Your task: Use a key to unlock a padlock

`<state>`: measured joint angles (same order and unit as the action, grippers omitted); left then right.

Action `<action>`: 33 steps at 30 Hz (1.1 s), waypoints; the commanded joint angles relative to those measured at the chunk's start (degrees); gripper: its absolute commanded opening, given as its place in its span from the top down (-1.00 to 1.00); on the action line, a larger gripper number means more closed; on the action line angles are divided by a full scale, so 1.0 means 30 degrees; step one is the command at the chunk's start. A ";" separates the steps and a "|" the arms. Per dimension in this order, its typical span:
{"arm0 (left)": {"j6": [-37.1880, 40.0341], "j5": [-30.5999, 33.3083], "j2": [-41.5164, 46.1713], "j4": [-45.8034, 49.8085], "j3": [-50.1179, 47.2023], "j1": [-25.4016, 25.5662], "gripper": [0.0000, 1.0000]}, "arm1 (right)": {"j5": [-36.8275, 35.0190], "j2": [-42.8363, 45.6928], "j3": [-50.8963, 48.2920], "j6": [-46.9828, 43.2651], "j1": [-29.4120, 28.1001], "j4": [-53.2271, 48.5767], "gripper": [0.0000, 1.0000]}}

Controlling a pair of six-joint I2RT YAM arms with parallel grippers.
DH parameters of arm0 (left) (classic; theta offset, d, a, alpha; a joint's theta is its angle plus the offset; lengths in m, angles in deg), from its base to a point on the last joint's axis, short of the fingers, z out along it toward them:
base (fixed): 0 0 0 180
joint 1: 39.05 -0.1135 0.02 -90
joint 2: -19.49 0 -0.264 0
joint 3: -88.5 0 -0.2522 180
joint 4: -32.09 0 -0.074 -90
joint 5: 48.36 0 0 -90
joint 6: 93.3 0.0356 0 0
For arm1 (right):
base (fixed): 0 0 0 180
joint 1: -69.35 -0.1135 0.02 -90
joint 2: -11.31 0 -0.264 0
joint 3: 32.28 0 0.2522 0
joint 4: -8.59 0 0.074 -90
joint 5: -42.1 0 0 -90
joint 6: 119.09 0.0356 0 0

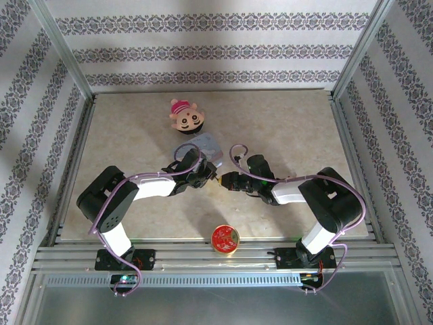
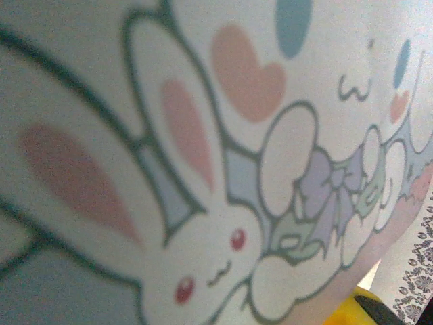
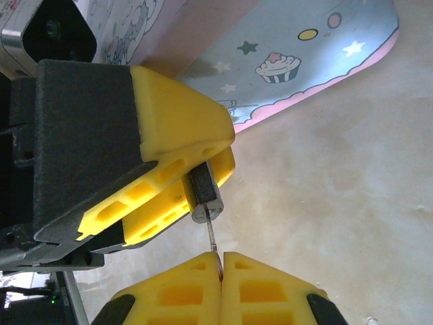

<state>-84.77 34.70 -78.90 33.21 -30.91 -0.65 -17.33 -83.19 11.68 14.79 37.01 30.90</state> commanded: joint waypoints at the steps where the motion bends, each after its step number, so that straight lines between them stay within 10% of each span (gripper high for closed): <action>1: -0.1787 -0.3694 -0.0197 0.1270 -0.0653 0.0386 1.00 | 0.0534 -0.0082 0.1273 0.0443 0.0115 0.2647 1.00; 33: -0.1555 -0.3824 -0.0234 0.0697 -0.0843 0.0386 1.00 | 0.0969 -0.1276 0.1710 0.1605 0.0376 0.3670 1.00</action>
<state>-85.14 34.33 -78.66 32.94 -31.13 -0.81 -14.47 -86.45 13.05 18.76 37.75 33.66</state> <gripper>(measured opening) 0.295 0.049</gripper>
